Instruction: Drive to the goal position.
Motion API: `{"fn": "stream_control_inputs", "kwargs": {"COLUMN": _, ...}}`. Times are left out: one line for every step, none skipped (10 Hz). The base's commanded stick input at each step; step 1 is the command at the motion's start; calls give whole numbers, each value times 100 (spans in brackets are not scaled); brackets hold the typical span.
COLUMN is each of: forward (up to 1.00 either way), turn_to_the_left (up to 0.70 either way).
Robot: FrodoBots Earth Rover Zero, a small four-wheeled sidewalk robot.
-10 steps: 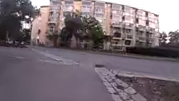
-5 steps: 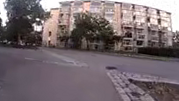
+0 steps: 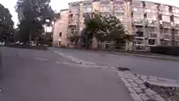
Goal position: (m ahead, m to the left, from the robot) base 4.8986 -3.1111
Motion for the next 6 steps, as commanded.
{"fn": "stream_control_inputs", "kwargs": {"forward": 50, "turn_to_the_left": 45}}
{"fn": "stream_control_inputs", "kwargs": {"forward": 50, "turn_to_the_left": 35}}
{"fn": "stream_control_inputs", "kwargs": {"forward": 50, "turn_to_the_left": 25}}
{"fn": "stream_control_inputs", "kwargs": {"forward": 50, "turn_to_the_left": 15}}
{"fn": "stream_control_inputs", "kwargs": {"forward": 50, "turn_to_the_left": 5}}
{"fn": "stream_control_inputs", "kwargs": {"forward": 50, "turn_to_the_left": -1}}
